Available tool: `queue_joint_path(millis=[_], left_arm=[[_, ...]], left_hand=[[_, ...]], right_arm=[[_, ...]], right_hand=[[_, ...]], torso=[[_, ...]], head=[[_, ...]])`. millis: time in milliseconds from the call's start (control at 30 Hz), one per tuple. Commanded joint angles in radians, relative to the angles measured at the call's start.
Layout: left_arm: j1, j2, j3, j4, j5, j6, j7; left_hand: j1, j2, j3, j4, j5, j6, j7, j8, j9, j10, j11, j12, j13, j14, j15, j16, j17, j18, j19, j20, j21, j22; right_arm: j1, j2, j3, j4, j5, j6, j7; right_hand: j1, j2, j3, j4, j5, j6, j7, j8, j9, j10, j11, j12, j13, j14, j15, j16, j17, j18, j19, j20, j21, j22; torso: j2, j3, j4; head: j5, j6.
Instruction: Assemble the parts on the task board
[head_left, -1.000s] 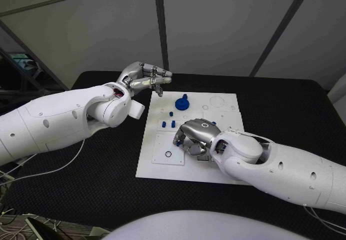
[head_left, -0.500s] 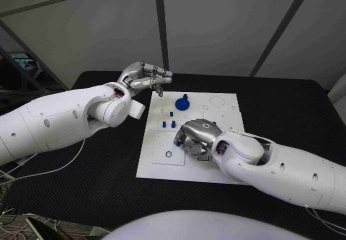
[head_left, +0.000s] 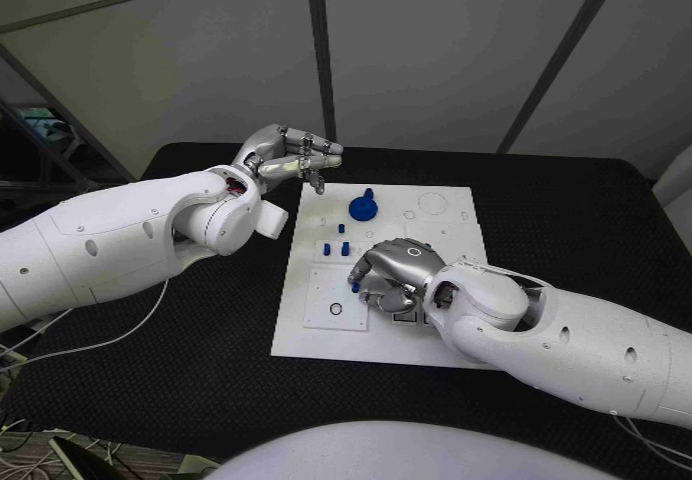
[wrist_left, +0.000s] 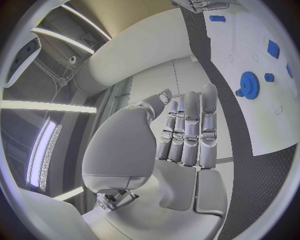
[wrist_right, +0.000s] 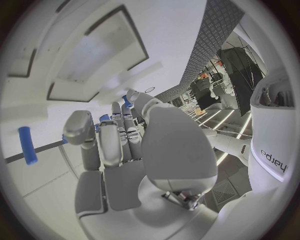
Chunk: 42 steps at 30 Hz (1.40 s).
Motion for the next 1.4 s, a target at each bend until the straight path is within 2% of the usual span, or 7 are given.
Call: queue_joint_path(millis=[33,267,400,633,800,1167,1400], left_arm=[[0.001,0.0,0.001,-0.001,0.003,0.011,-0.002],[0.001,-0.001,0.001,-0.001,0.003,0.014,-0.004],[0.001,-0.004,0.001,0.0,0.003,0.016,-0.004],[0.001,-0.008,0.0,0.002,0.003,0.019,-0.004],[0.001,-0.008,0.0,0.002,0.003,0.023,-0.005],[0.001,-0.005,-0.001,0.002,0.003,0.026,-0.002],[0.001,-0.006,-0.001,0.002,0.003,0.025,-0.002]], left_hand=[[-0.006,0.007,0.0,-0.005,0.006,-0.003,0.004,-0.006,-0.002,-0.007,-0.002,-0.004,-0.001,0.001,0.005,-0.004,-0.002,0.005,0.005,0.005,-0.006,-0.002],[-0.006,0.009,0.0,-0.005,0.006,-0.004,0.005,-0.006,-0.002,-0.008,-0.001,-0.004,-0.001,0.001,0.006,-0.005,-0.002,0.005,0.005,0.005,-0.006,-0.002],[-0.006,0.009,0.0,-0.005,0.006,-0.004,0.005,-0.006,-0.002,-0.008,-0.001,-0.004,-0.001,0.001,0.006,-0.005,-0.002,0.005,0.005,0.005,-0.006,-0.002],[-0.006,0.009,0.0,-0.005,0.006,-0.004,0.005,-0.006,-0.002,-0.008,-0.001,-0.004,-0.001,0.001,0.006,-0.005,-0.002,0.005,0.005,0.005,-0.006,-0.002],[-0.006,0.01,0.001,-0.005,0.006,-0.004,0.004,-0.006,-0.001,-0.009,-0.001,-0.004,-0.002,0.001,0.006,-0.005,-0.002,0.005,0.005,0.005,-0.007,-0.002],[-0.006,0.01,0.001,-0.005,0.006,-0.004,0.004,-0.006,-0.001,-0.009,-0.001,-0.004,-0.002,0.001,0.006,-0.005,-0.002,0.005,0.005,0.005,-0.007,-0.002],[-0.006,0.01,0.001,-0.005,0.006,-0.004,0.004,-0.006,-0.001,-0.009,-0.001,-0.004,-0.002,0.001,0.006,-0.005,-0.002,0.005,0.005,0.005,-0.007,-0.002]], right_arm=[[0.0,-0.008,-0.001,0.016,-0.018,-0.064,-0.03],[-0.002,-0.051,0.0,0.071,-0.021,-0.155,-0.035],[-0.001,-0.099,0.005,0.12,-0.017,-0.156,-0.048],[0.006,-0.181,0.082,0.169,0.049,-0.066,-0.091],[0.027,-0.227,0.106,0.165,0.05,0.016,-0.122],[0.038,-0.246,0.116,0.13,0.007,0.083,-0.159],[0.039,-0.231,0.116,0.107,0.004,0.115,-0.158]], right_hand=[[0.003,0.015,-0.005,0.002,0.003,-0.001,0.004,0.005,0.002,-0.003,-0.007,0.007,0.0,0.032,0.006,-0.007,-0.001,0.007,-0.005,0.001,-0.006,0.0],[0.018,0.028,0.008,-0.004,0.014,0.014,0.01,0.008,0.004,0.003,-0.008,0.024,0.001,0.032,0.005,-0.007,-0.004,0.007,-0.001,0.0,-0.004,0.002],[0.018,0.029,0.012,-0.004,0.014,0.021,0.011,0.01,0.004,0.014,-0.009,0.036,0.001,0.033,0.004,-0.005,-0.001,0.006,0.002,0.0,-0.002,0.006],[0.007,0.021,0.008,0.002,-0.001,0.02,0.008,0.006,0.003,0.013,-0.01,0.041,0.0,0.033,0.003,-0.004,-0.001,0.006,0.003,-0.001,-0.001,0.007],[0.0,0.01,-0.001,0.005,-0.008,0.019,0.001,0.004,0.002,0.003,-0.01,0.043,-0.002,0.032,0.003,-0.006,-0.005,0.006,0.002,-0.001,-0.004,0.004],[-0.003,0.001,-0.03,0.016,-0.017,0.006,-0.012,0.0,0.0,-0.037,-0.004,0.045,-0.003,0.03,0.008,-0.01,-0.014,0.007,-0.003,0.003,-0.011,-0.004],[-0.001,0.001,-0.035,0.017,-0.018,0.003,-0.017,0.0,0.0,-0.037,-0.004,0.05,-0.002,0.03,0.008,-0.01,-0.015,0.007,-0.002,0.003,-0.011,-0.004]], torso=[[-0.001,0.0004,0.0],[-0.002,-0.0001,-0.0004],[-0.002,-0.0005,-0.0022],[-0.003,-0.0022,-0.0045],[-0.004,-0.0029,-0.0069],[-0.002,-0.003,-0.0022],[-0.002,-0.0021,-0.004]], head=[[-0.001,0.002],[-0.007,0.007],[-0.013,0.016],[-0.032,0.031],[-0.041,0.04],[-0.05,0.042],[-0.047,0.038]])
